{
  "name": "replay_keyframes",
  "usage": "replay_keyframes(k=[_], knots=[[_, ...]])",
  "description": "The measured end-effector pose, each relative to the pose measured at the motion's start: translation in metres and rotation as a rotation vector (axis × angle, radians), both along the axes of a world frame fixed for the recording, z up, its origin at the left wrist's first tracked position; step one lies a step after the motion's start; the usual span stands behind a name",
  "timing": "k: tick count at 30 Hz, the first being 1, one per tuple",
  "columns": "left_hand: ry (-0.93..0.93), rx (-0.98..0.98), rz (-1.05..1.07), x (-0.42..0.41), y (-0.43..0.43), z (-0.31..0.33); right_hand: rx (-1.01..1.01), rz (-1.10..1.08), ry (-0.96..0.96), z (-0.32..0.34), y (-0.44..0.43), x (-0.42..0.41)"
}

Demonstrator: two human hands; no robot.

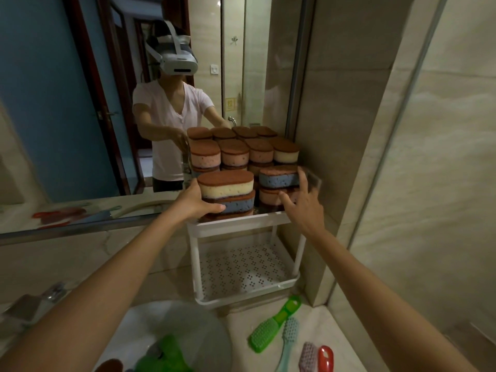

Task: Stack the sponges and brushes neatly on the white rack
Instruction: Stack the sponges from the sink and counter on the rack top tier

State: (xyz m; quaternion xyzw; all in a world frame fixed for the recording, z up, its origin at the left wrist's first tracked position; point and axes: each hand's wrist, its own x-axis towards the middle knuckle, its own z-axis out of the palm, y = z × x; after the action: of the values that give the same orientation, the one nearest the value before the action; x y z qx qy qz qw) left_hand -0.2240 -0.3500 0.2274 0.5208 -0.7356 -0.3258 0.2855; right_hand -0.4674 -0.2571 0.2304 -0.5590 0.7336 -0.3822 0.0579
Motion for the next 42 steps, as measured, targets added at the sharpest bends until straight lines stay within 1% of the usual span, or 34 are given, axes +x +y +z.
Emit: replay_keyframes(k=[5, 11, 15, 17, 19, 21, 22, 25, 27, 29, 30, 32, 34, 35, 37, 40, 42], knots=[[0.027, 0.02, 0.029, -0.016, 0.033, 0.021, -0.049, 0.017, -0.035, -0.002, 0.004, 0.0], [0.026, 0.034, 0.016, -0.02, 0.033, 0.021, -0.064, 0.024, -0.053, 0.0, 0.007, -0.004], [0.02, 0.053, 0.05, -0.02, 0.037, 0.024, -0.13, 0.01, -0.032, 0.002, 0.008, 0.002], [-0.006, 0.063, 0.105, -0.021, 0.045, 0.032, -0.187, -0.009, 0.035, 0.003, 0.009, 0.006], [-0.022, 0.07, 0.15, -0.02, 0.051, 0.038, -0.315, -0.007, 0.22, 0.003, 0.012, 0.012], [-0.02, 0.034, 0.176, -0.016, 0.059, 0.044, -0.444, 0.069, 0.393, 0.001, 0.013, 0.027], [-0.004, -0.004, 0.198, -0.014, 0.066, 0.049, -0.495, 0.125, 0.432, 0.0, 0.014, 0.037], [0.052, -0.108, 0.361, 0.008, 0.089, 0.051, -0.594, 0.317, 0.416, -0.01, 0.022, 0.082], [0.106, -0.158, 0.462, 0.029, 0.106, 0.041, -0.595, 0.436, 0.376, -0.024, 0.029, 0.116], [0.16, -0.141, 0.562, 0.059, 0.122, 0.016, -0.501, 0.585, 0.293, -0.047, 0.039, 0.154], [0.174, -0.111, 0.623, 0.077, 0.129, -0.002, -0.421, 0.668, 0.256, -0.062, 0.045, 0.173], [0.205, -0.019, 0.724, 0.111, 0.142, -0.043, -0.236, 0.81, 0.2, -0.094, 0.057, 0.207], [0.234, 0.125, 0.822, 0.146, 0.157, -0.089, -0.036, 0.902, 0.14, -0.131, 0.067, 0.239], [0.214, 0.214, 0.859, 0.163, 0.165, -0.113, 0.083, 0.927, 0.126, -0.151, 0.07, 0.253], [0.11, 0.382, 0.89, 0.185, 0.184, -0.155, 0.327, 0.956, 0.17, -0.19, 0.073, 0.27], [-0.076, 0.572, 0.826, 0.205, 0.2, -0.206, 0.58, 0.98, 0.281, -0.252, 0.07, 0.286], [-0.189, 0.649, 0.739, 0.211, 0.201, -0.233, 0.709, 0.986, 0.376, -0.284, 0.07, 0.288]])
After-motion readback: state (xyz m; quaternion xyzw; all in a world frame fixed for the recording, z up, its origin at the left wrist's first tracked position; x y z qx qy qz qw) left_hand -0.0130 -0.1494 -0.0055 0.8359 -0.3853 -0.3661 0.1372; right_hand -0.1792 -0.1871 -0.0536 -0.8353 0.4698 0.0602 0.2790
